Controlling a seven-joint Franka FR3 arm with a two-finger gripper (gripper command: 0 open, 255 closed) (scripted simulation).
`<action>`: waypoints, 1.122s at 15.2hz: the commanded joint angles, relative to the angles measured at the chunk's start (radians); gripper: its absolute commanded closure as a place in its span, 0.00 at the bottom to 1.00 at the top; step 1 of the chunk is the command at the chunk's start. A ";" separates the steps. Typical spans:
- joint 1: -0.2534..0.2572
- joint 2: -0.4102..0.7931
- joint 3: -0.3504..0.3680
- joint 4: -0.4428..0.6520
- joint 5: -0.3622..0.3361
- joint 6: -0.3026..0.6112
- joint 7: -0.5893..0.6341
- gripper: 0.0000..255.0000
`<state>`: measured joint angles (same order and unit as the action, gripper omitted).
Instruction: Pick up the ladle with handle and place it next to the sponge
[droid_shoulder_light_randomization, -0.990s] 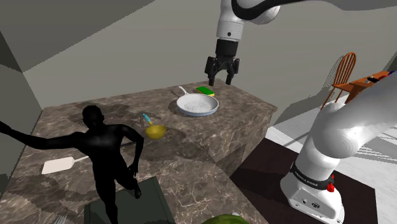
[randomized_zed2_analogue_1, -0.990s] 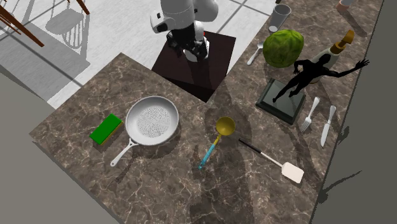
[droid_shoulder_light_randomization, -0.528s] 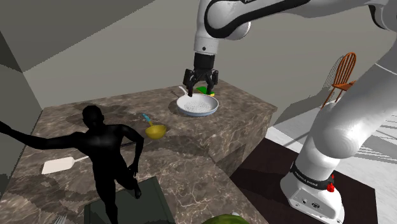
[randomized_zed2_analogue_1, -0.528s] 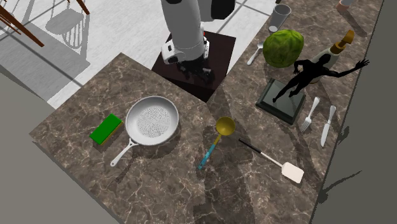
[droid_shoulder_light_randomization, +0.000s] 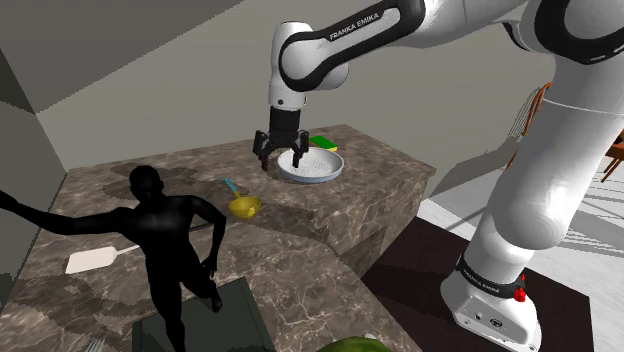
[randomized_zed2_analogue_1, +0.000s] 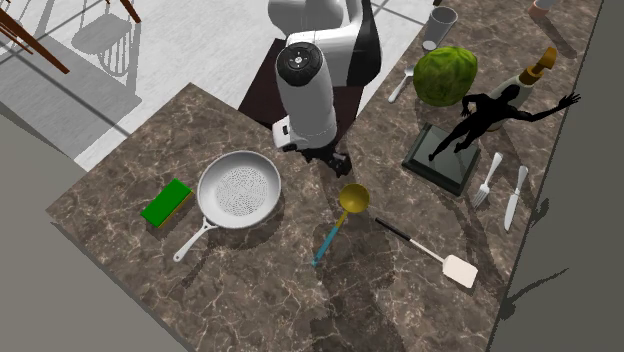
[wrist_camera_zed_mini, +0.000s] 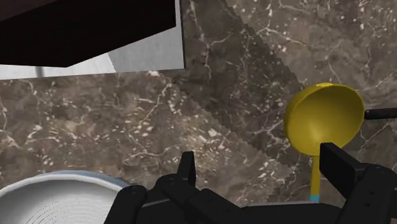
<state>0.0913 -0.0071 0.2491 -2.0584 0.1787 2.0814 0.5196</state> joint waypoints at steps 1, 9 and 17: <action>0.010 0.072 0.011 0.056 -0.013 0.018 0.033 0.00; 0.072 0.386 0.019 0.331 -0.083 0.059 0.144 0.00; 0.093 0.462 0.015 0.333 -0.098 0.134 0.158 0.00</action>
<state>0.1813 0.4458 0.2649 -1.7223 0.0830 2.2030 0.6760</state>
